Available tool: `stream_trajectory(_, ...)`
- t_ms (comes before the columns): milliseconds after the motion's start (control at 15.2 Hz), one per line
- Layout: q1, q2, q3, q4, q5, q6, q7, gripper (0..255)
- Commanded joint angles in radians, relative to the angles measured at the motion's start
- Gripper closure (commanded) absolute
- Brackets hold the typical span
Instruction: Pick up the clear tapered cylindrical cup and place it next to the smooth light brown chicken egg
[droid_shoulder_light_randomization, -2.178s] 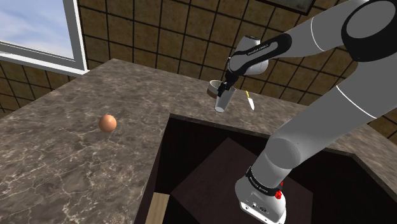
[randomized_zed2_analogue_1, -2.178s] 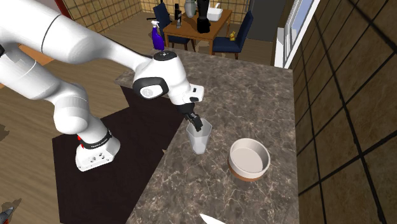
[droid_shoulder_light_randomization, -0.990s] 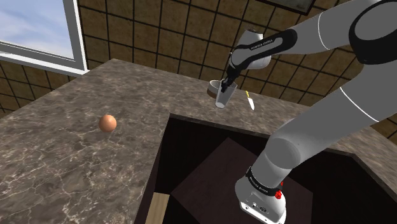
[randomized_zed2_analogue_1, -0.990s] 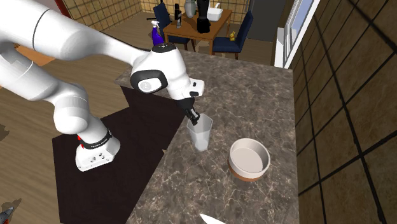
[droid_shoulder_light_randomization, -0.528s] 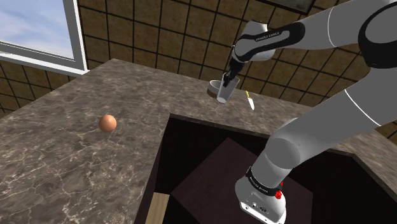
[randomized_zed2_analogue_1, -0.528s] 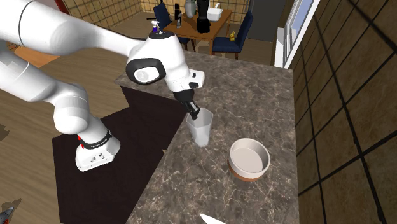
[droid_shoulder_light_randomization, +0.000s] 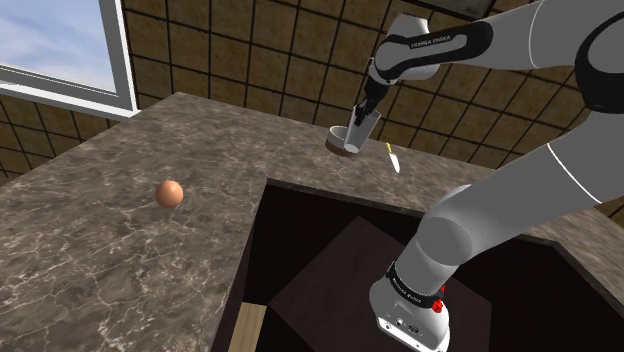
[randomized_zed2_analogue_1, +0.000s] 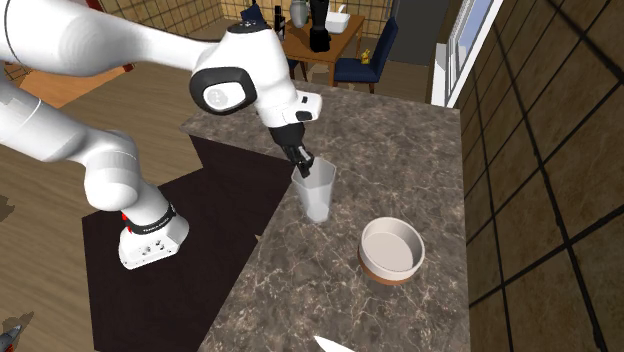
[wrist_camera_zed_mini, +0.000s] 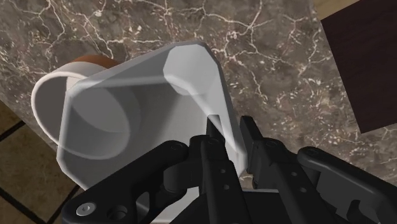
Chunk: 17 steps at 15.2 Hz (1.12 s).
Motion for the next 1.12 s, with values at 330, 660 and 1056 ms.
stream_trajectory(330,0.004,-0.018,0.014,0.078,0.01,-0.096,-0.007,255)
stream_trajectory(660,0.008,-0.026,0.024,0.139,0.017,-0.164,-0.012,255)
stream_trajectory(1056,0.013,-0.026,0.034,0.218,0.027,-0.244,-0.019,255)
